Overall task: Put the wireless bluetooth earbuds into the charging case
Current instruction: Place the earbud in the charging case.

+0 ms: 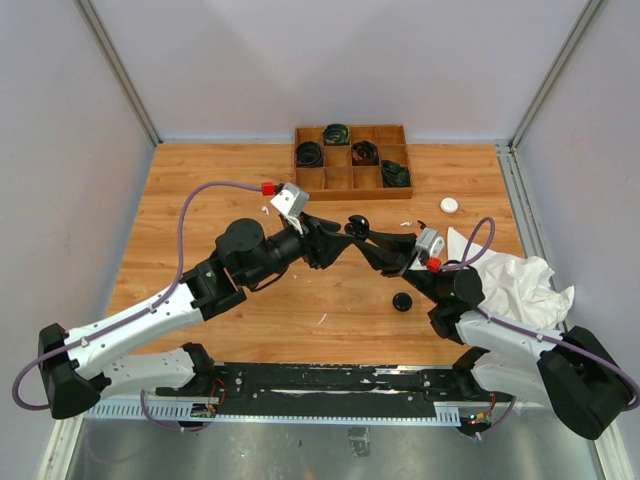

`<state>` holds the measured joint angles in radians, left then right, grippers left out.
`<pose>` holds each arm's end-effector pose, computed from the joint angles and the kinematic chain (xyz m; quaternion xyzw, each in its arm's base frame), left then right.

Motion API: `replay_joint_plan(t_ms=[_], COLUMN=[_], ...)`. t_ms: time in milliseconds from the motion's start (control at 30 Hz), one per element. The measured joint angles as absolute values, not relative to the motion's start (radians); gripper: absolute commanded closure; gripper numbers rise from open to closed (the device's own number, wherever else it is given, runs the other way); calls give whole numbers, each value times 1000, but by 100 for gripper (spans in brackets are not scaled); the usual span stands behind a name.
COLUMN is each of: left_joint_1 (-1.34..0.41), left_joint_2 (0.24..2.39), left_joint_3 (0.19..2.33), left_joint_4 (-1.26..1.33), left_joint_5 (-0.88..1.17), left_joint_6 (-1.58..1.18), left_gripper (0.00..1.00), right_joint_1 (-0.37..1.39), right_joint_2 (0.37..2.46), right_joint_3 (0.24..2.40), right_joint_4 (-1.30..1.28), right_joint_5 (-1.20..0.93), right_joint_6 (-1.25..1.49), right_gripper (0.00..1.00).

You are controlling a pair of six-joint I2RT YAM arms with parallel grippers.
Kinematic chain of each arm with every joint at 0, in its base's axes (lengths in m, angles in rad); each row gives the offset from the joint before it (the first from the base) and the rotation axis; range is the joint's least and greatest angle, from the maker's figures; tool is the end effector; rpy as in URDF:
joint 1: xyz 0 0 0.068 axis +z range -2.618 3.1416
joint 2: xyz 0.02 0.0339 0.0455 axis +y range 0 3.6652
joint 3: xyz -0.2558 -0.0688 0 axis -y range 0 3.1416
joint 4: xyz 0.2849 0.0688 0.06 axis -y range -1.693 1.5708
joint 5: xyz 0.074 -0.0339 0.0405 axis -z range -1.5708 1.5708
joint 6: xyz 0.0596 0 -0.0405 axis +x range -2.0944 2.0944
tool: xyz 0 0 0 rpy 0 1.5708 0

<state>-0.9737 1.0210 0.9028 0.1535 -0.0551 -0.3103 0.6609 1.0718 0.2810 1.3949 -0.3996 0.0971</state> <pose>0.1769 -0.2543 0.3623 0.2073 0.6629 -0.4153 0.5875 0.1805 0.1697 0.2510 -0.2955 0.3886 0.4068 0.7721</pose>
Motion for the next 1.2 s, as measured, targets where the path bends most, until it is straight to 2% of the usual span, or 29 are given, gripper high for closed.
replay_joint_plan(t_ms=[467, 1033, 1200], left_joint_1=[-926, -919, -918], left_joint_2=[1072, 1120, 1127], left_joint_3=[945, 968, 997], left_joint_4=[133, 128, 115], left_joint_5=[130, 196, 196], left_joint_6=[-421, -439, -434], left_gripper=[50, 50, 47], right_joint_1=[661, 661, 661], right_joint_2=[1072, 1072, 1072], right_joint_3=[281, 281, 281], right_joint_4=[1395, 1395, 1395], right_joint_5=[-400, -401, -402], right_joint_6=[97, 97, 97], right_gripper=[98, 98, 98])
